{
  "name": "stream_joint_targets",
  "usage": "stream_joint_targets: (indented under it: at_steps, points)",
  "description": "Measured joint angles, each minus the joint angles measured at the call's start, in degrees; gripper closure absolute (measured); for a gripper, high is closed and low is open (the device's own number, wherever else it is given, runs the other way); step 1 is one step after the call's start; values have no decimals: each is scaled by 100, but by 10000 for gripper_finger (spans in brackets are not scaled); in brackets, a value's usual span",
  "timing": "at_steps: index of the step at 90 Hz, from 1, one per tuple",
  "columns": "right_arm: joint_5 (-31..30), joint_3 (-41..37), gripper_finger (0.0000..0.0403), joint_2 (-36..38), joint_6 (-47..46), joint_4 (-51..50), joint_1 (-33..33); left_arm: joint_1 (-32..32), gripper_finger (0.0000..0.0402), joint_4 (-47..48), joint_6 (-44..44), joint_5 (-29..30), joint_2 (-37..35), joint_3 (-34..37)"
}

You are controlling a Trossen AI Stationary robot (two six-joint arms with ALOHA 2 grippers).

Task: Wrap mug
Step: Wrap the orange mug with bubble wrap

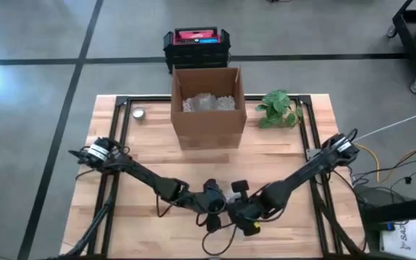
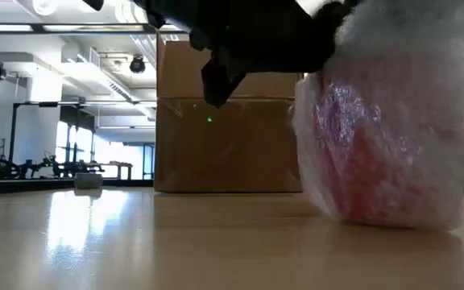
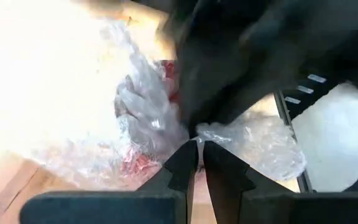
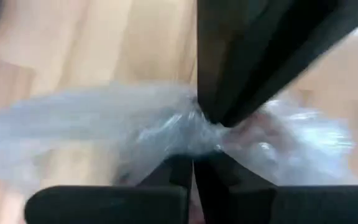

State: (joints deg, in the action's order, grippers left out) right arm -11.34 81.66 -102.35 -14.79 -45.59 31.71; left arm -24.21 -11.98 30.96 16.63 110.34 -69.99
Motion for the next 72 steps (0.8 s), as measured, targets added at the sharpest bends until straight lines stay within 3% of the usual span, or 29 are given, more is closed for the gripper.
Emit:
stream_joint_targets:
  at_steps: [17,29,39,47,60,72]
  points:
    - [-100,148,403,576,-163,-833,30,2,379,23,2,-20,-2,-27]
    - [-1171,-170,403,949,-532,-1441,25,2,379,12,2,-48,0,-33]
    - [-1743,-785,403,1083,-625,-1265,-115,-1,379,-2,-2,-57,-2,-33]
    - [-1635,-1149,403,1094,-604,-664,-224,0,379,-14,-20,-64,-13,-33]
    - [-880,-1261,403,1070,-111,867,-30,-4,379,-31,-22,-75,-17,-33]
    - [-480,-1257,403,967,35,1491,109,-11,379,-29,-22,-110,-24,-33]
